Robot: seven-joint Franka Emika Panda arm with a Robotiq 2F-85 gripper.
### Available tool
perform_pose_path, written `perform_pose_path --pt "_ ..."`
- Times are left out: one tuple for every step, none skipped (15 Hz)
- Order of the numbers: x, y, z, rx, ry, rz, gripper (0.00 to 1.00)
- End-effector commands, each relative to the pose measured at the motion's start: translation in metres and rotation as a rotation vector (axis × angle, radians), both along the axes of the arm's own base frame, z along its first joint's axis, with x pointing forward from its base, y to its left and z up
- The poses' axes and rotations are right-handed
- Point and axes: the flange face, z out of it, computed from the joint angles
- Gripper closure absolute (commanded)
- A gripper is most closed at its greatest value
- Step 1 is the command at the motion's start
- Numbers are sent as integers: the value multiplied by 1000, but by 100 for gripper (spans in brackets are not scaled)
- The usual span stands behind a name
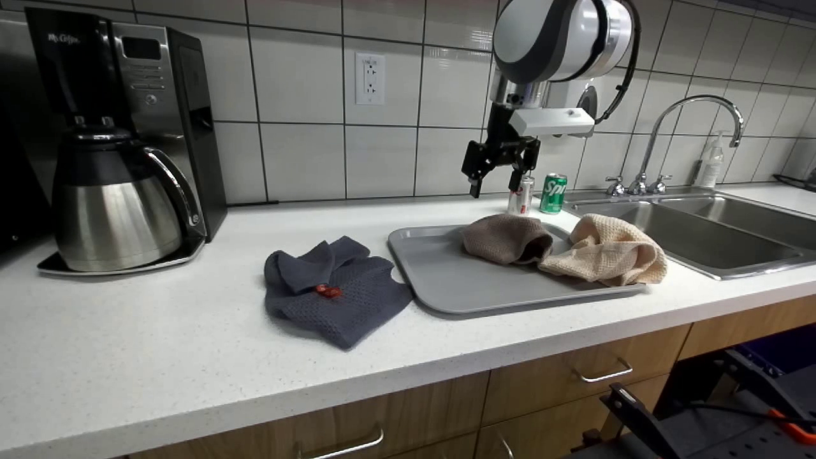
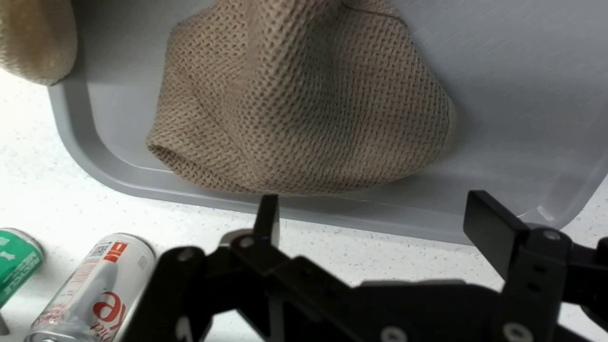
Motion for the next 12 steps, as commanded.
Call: perform_pose_path --pt "-2 12 7 -5 -15 23 0" --pt "-3 15 7 -6 -15 33 0" --pt "-3 20 7 -8 -16 45 0" --pt "-3 24 7 -9 -15 60 0" --pt "-4 30 6 -11 -12 78 0" --pt "-4 35 6 -12 -9 94 0" --pt "-5 41 5 -13 -7 112 0" --pt "-5 45 4 -14 -6 127 0" --pt "-5 51 5 -14 -5 143 0" --pt "-5 56 5 -15 -7 160 0" --pt "-5 62 6 -13 -7 179 0" --pt "-6 66 6 -13 -7 200 0"
